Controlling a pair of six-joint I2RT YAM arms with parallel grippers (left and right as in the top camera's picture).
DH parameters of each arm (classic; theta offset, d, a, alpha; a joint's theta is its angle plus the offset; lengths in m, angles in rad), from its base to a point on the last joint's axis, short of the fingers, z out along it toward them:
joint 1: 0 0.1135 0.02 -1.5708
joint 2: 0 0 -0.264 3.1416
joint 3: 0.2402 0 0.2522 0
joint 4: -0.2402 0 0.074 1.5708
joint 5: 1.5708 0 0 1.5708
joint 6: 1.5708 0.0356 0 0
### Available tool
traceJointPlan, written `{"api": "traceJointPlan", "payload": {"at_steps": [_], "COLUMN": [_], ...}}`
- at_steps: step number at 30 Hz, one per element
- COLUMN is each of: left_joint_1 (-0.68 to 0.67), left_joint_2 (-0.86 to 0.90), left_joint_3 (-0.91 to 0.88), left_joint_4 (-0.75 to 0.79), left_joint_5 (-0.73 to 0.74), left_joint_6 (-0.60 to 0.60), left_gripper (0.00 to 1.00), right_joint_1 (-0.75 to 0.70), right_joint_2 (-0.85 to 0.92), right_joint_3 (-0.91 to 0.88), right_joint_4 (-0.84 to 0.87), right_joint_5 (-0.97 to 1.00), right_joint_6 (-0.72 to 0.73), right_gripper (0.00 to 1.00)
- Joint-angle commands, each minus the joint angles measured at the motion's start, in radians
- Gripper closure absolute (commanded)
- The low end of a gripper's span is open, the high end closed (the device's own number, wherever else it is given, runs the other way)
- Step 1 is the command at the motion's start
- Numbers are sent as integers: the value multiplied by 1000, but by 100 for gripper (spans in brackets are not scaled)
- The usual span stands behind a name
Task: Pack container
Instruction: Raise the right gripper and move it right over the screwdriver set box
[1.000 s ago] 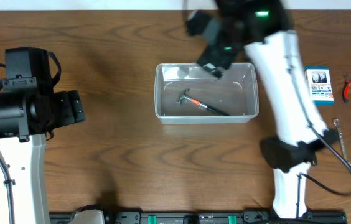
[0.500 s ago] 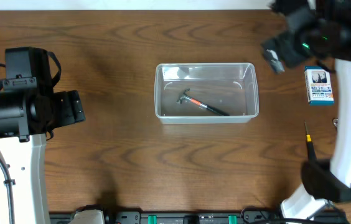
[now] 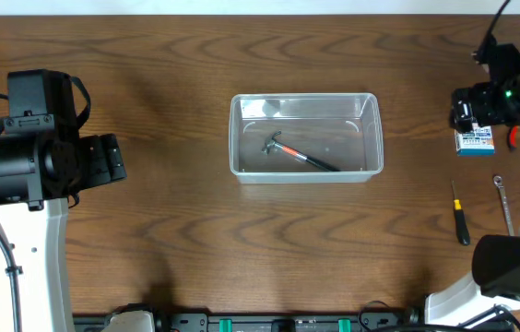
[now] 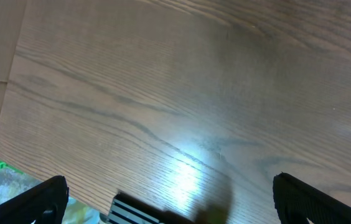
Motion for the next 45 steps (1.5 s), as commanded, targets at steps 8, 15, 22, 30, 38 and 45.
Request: {"api": "traceJointPlan", "payload": {"at_steps": [8, 15, 22, 30, 38, 45], "left_joint_1": [5, 5, 5, 5, 5, 5], "left_joint_2": [2, 2, 1, 1, 2, 2], "left_joint_3": [5, 5, 5, 5, 5, 5], "left_joint_4": [23, 12, 13, 27, 32, 35], "left_joint_5": [-8, -8, -8, -8, -8, -8], "left_joint_6": [-10, -10, -10, -10, -10, -10], "left_gripper": [2, 2, 2, 2, 2, 2], "right_joint_1": [-25, -38, -90, -119, -122, -138], "right_joint_2": [32, 54, 139, 311, 412, 474], "right_joint_3": [-48, -50, -50, -50, -49, -49], "right_joint_4": [79, 159, 252, 284, 331, 381], "right_joint_5": [11, 56, 60, 73, 124, 34], "right_joint_6": [-195, -190, -157, -61, 44, 89], "right_gripper": [1, 1, 1, 1, 1, 1]}}
